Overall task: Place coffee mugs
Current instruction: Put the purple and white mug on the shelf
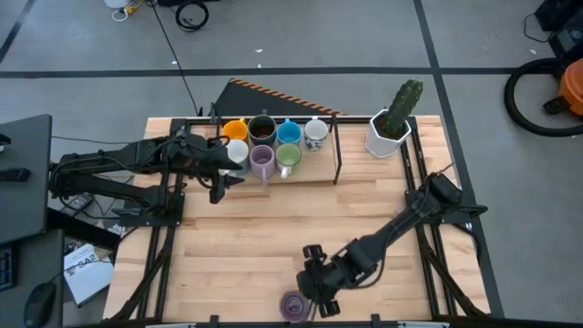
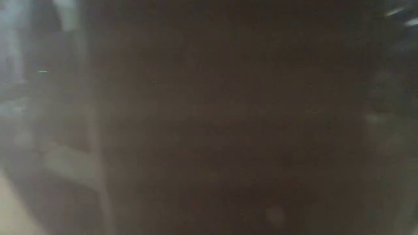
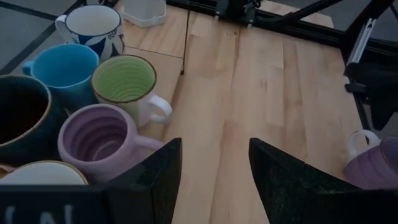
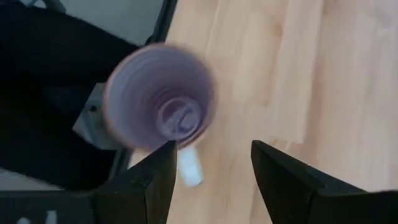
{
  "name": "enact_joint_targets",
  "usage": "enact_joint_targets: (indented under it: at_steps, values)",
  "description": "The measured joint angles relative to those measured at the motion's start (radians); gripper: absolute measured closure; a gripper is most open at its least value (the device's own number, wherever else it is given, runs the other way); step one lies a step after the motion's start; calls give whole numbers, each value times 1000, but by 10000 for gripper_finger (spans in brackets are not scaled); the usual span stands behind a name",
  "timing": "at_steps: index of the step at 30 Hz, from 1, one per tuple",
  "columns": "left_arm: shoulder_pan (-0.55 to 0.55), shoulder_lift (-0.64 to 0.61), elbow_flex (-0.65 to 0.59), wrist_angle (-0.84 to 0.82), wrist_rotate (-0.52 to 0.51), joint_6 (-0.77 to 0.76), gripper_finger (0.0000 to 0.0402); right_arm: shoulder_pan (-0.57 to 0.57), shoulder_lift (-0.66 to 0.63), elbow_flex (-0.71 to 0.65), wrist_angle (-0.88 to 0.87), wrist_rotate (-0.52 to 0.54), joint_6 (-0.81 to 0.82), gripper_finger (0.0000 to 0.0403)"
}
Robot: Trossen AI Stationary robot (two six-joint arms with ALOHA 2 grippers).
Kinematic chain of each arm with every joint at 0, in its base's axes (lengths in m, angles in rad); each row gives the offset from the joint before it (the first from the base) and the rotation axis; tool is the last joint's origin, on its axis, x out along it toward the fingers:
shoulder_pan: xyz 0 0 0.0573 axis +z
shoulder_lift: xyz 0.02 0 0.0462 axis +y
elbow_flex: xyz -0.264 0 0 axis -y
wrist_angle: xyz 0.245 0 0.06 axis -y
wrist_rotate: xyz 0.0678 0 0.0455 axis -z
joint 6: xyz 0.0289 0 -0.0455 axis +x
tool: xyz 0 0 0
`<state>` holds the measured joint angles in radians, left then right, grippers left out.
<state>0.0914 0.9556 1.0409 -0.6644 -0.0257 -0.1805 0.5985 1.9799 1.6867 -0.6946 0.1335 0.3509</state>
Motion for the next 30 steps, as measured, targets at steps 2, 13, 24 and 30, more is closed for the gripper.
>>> enact_joint_targets:
  at_steps: [2,13,24,30]
  values:
    - [-6,0,0,-2,-4,-11,210,20,0,0,-21,9,29,190]
    - [-23,0,0,1,-33,-26,210,64,-1,-110,46,38,124,190]
    - [-23,0,0,1,-52,-18,210,60,-3,-253,317,40,48,195]
    - [-23,0,0,1,-52,-16,210,64,-3,-310,370,64,18,217]
